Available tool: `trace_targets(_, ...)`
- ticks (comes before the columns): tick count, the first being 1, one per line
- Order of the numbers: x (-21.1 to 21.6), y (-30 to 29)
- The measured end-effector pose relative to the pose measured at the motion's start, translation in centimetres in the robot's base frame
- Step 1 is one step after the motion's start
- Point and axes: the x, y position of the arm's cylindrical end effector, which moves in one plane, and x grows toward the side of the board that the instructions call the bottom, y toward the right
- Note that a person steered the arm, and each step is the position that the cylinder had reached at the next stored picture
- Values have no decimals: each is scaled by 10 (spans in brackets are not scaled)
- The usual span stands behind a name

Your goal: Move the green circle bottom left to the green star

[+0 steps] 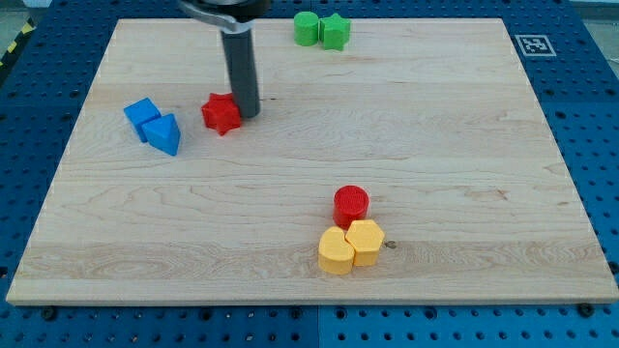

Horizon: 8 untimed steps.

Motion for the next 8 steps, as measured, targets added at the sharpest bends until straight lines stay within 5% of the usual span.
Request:
trace_targets(2, -31, -56)
trace_targets(4, -186, -85)
trace_targets(5, -191, -72)
trace_targets(7, -191, 77)
trace_targets(8, -191, 95)
